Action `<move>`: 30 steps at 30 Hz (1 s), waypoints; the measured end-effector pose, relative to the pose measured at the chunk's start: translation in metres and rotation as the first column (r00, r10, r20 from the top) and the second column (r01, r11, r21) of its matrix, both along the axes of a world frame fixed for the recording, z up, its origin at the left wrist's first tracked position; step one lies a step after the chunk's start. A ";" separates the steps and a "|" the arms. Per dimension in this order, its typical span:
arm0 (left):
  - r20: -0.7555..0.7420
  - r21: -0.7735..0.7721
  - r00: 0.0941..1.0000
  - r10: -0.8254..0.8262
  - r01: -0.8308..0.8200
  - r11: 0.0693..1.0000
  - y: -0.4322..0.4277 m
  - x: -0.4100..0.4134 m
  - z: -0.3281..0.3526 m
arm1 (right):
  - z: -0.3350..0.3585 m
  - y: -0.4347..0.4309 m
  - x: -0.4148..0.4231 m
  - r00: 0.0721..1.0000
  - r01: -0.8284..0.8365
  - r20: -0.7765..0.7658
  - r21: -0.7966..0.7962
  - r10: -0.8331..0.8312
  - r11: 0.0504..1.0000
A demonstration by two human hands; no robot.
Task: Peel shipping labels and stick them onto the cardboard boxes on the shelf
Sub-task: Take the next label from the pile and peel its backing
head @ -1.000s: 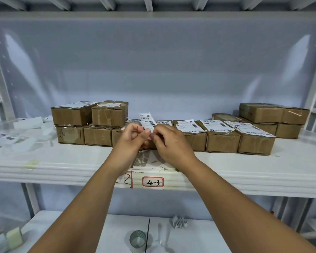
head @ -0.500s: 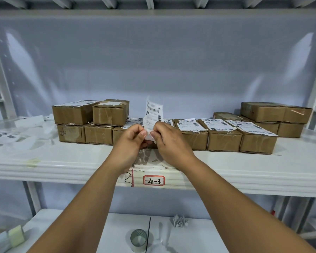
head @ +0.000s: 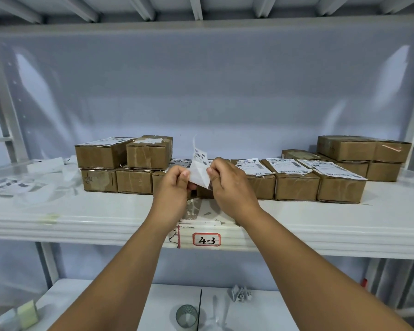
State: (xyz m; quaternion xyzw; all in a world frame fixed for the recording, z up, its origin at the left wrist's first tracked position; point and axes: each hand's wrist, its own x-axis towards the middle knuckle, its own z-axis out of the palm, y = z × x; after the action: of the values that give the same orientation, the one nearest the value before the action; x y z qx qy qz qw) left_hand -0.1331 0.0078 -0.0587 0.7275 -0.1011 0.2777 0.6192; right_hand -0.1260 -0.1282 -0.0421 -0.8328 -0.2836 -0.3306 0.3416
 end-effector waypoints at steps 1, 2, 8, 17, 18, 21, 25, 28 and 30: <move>-0.002 0.003 0.999 -0.037 0.037 0.999 0.000 -0.002 0.001 | 0.000 -0.001 0.000 1.000 0.001 0.001 0.012 -0.001 1.000; 0.000 -0.007 0.996 -0.086 0.086 0.996 0.000 -0.004 0.002 | 0.000 -0.003 0.000 1.000 0.005 0.000 0.024 -0.005 1.000; -0.063 0.054 0.961 -0.268 0.271 0.961 -0.003 -0.011 0.007 | 0.002 -0.006 -0.006 0.999 -0.026 -0.028 0.021 0.027 0.999; -0.091 -0.033 0.952 -0.293 0.291 0.956 0.002 -0.007 0.006 | 0.001 -0.004 -0.002 0.984 -0.036 -0.173 0.068 0.047 0.997; -0.096 -0.045 0.950 -0.298 0.294 0.955 0.003 -0.007 0.006 | 0.001 -0.004 -0.001 0.982 -0.033 -0.182 0.068 0.045 0.997; -0.096 -0.071 0.941 -0.325 0.319 0.945 0.002 -0.006 0.008 | 0.000 -0.003 0.003 0.975 -0.030 -0.214 0.101 0.051 0.994; -0.076 -0.094 0.922 -0.379 0.371 0.924 -0.002 -0.010 0.010 | 0.001 -0.003 0.006 0.961 -0.029 -0.267 0.154 0.070 0.988; -0.066 -0.111 0.908 -0.414 0.405 0.907 -0.003 -0.013 0.011 | 0.001 -0.004 0.007 0.956 -0.018 -0.286 0.172 0.067 0.985; -0.066 -0.116 0.904 -0.422 0.413 0.903 -0.002 -0.012 0.011 | 0.001 -0.005 0.008 0.951 -0.026 -0.297 0.189 0.083 0.982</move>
State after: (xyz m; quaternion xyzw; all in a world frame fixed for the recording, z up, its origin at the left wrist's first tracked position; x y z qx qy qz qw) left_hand -0.1455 0.0060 -0.0481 0.6691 -0.2131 0.1103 0.7034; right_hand -0.1183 -0.1335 -0.0408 -0.8306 -0.2192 -0.2139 0.4651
